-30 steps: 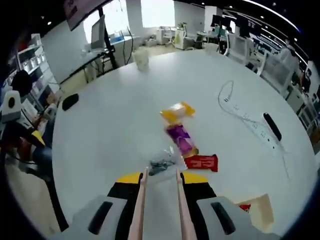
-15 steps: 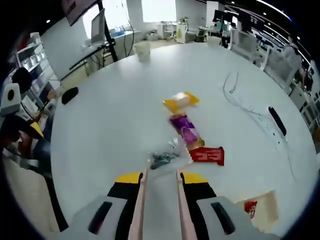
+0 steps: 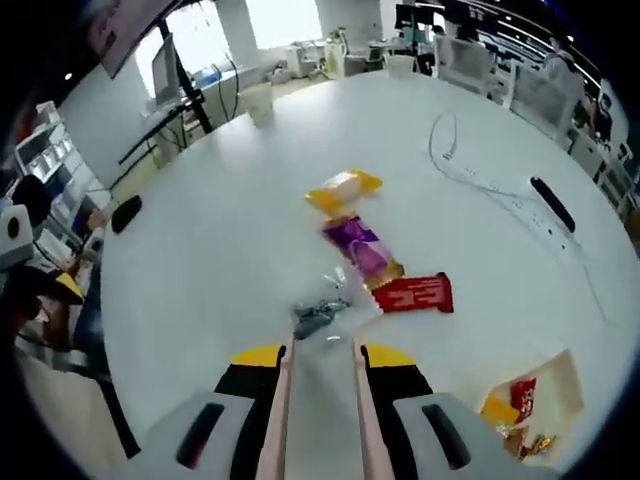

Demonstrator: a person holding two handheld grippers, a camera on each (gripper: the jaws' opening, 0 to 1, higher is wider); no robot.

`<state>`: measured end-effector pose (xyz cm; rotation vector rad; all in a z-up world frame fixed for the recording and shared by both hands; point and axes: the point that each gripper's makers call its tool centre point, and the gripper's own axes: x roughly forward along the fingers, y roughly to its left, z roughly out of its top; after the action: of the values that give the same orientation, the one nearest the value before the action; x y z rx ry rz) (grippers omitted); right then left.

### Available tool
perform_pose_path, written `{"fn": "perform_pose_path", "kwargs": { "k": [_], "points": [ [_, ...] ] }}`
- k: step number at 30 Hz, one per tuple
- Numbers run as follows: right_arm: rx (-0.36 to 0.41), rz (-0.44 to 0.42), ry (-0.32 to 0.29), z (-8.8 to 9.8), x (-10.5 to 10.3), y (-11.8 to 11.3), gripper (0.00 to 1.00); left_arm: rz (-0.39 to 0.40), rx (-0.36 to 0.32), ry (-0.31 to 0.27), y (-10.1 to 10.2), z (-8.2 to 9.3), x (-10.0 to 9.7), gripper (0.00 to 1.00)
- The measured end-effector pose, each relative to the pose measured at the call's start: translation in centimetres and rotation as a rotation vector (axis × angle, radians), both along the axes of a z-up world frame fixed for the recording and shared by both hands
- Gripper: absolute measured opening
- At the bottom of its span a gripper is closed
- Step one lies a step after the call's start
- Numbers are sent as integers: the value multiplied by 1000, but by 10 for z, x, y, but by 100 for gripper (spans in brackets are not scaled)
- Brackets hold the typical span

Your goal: Place the target food into the container with the food tongs after gripping and lifting it, then release it inside without dropping or visibly crushing the food.

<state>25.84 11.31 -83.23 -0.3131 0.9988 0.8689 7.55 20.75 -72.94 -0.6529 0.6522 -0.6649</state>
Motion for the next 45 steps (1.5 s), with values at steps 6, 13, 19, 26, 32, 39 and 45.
{"fn": "perform_pose_path", "kwargs": {
  "k": [6, 13, 19, 26, 32, 39, 45],
  "points": [
    [35, -99, -15, 2, 11, -1, 29, 5, 0, 6, 2, -1, 1, 86],
    [44, -144, -40, -3, 24, 0, 29, 31, 0, 12, 8, -3, 0, 86],
    [40, -153, -35, -8, 24, 4, 29, 28, 0, 17, 8, -4, -1, 86],
    [29, -147, -23, -17, 24, 9, 29, 37, 0, 15, 10, -3, -3, 86],
    [15, -123, -49, -15, 19, 17, 29, 61, 2, 26, 15, -6, -12, 86],
    [-52, -16, -132, -16, 19, 20, 29, 69, 1, 28, 14, -7, -15, 86],
    [-143, 157, -253, -13, 12, 27, 28, 72, 0, 21, 13, -5, -15, 86]
  ]
}}
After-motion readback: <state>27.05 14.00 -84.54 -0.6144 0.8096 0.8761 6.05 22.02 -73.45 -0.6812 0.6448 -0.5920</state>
